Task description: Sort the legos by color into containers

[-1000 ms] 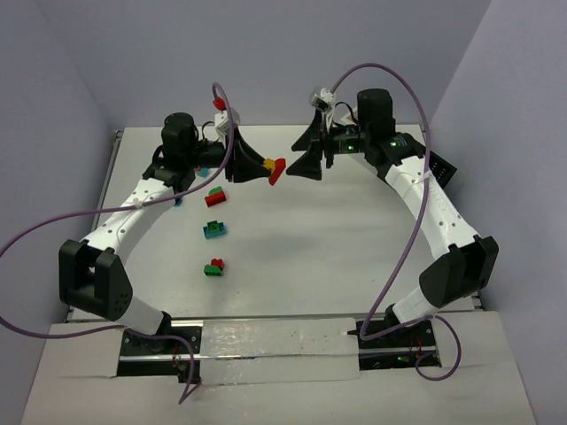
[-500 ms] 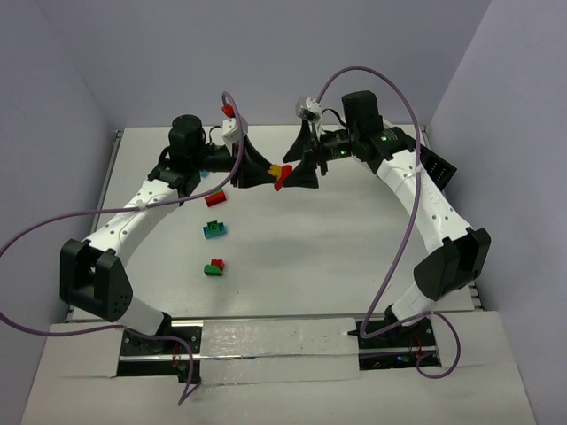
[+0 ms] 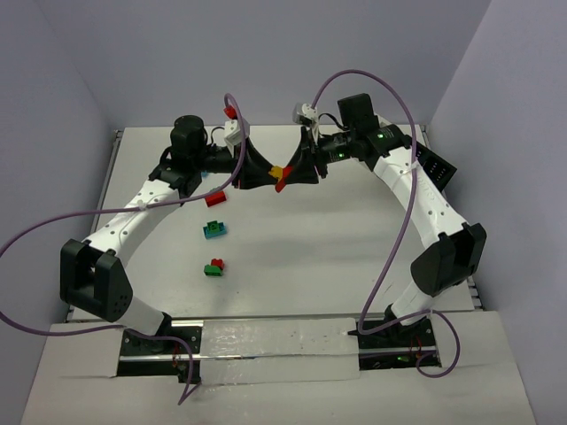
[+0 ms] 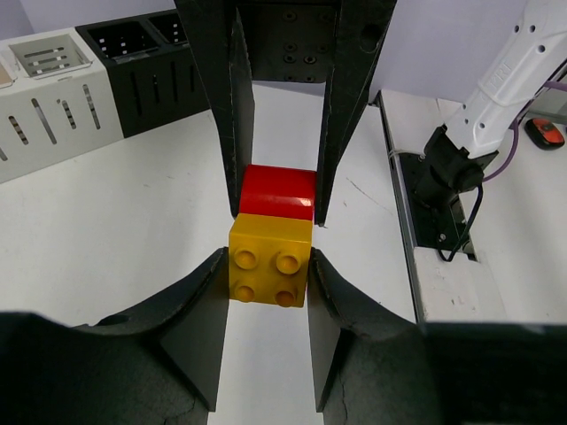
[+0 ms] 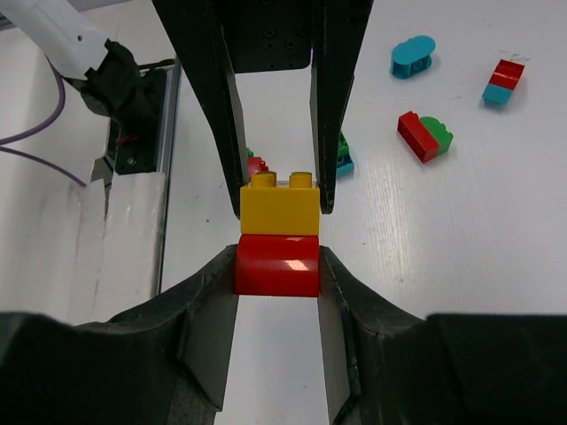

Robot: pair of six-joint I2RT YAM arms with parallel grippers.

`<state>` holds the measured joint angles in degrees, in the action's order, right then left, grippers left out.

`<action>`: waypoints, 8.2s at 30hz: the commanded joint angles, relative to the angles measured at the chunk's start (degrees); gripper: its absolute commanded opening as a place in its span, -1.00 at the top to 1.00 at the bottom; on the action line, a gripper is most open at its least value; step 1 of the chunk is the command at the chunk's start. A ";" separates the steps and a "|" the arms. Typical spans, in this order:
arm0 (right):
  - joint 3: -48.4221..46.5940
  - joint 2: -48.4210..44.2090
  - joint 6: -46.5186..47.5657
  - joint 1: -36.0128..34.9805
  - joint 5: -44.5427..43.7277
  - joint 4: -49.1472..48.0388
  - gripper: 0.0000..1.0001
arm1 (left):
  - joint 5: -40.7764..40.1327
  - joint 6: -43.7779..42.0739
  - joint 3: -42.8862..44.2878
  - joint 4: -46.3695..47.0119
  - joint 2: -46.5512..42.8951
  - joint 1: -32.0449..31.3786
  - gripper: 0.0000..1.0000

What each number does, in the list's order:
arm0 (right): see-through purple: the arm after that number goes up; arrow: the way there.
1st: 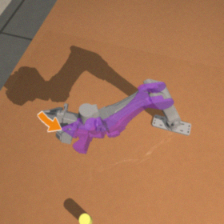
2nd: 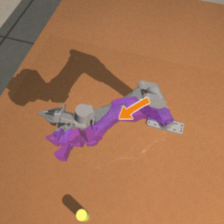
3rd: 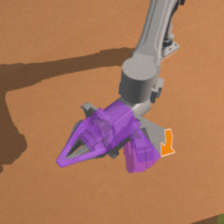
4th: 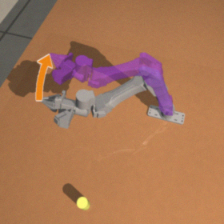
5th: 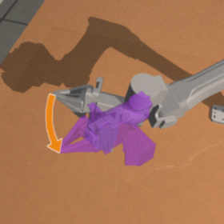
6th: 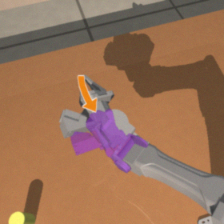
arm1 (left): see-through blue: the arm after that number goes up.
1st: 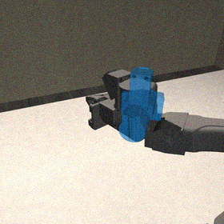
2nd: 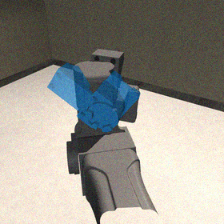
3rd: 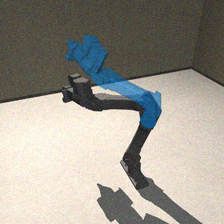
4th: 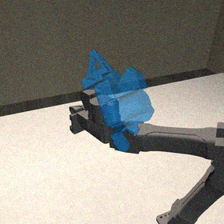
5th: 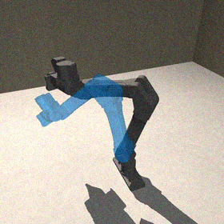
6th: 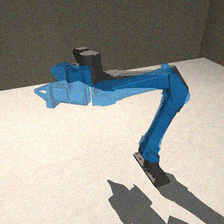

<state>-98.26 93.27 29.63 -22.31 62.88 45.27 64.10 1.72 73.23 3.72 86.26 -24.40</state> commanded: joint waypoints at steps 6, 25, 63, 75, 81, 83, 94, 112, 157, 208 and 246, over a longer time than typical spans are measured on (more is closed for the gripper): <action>2.34 -3.65 1.21 0.14 -5.46 -0.10 1.00 | -3.00 0.74 1.54 2.99 -2.57 1.05 1.00; -6.49 5.61 -1.60 35.35 -34.77 0.55 1.00 | -18.07 -5.43 4.85 -0.29 0.40 4.83 1.00; -8.05 4.84 -35.25 24.33 -18.57 -7.99 -0.61 | -34.89 -28.05 -11.03 11.21 -5.92 -3.63 0.99; -5.71 7.26 -38.44 4.42 -6.02 -9.60 -0.64 | -39.66 -32.49 -15.49 16.68 -9.97 -10.30 1.00; -5.54 7.45 -36.34 1.21 -6.50 -8.84 -0.62 | -39.65 -30.29 -14.60 16.27 -10.15 -10.81 1.00; -5.81 7.71 -36.14 0.68 -6.98 -8.89 -0.61 | -39.31 -29.93 -14.26 16.06 -10.15 -10.93 1.00; -6.25 8.81 -35.17 -0.90 -9.44 -8.62 -0.13 | -39.05 -29.80 -13.55 15.57 -9.84 -11.28 0.99; -18.79 15.06 -35.80 16.12 -18.80 -10.70 1.00 | -49.99 -19.66 -9.77 8.07 -8.32 -8.25 -0.98; -30.15 39.26 -31.04 25.85 -41.96 -29.39 -0.18 | -57.26 4.82 7.16 -17.24 7.88 12.66 -0.98; -5.96 8.50 -28.03 15.92 -39.84 -25.02 -1.00 | -69.21 12.81 7.51 -34.90 26.80 24.22 -0.06; 6.99 2.00 -47.42 1.00 -8.21 -32.00 -1.00 | -49.55 -25.35 -12.45 8.15 -11.90 -10.78 1.00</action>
<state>-90.28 95.55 -18.69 -20.58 55.49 12.90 14.61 -20.57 60.72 7.54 76.69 -33.73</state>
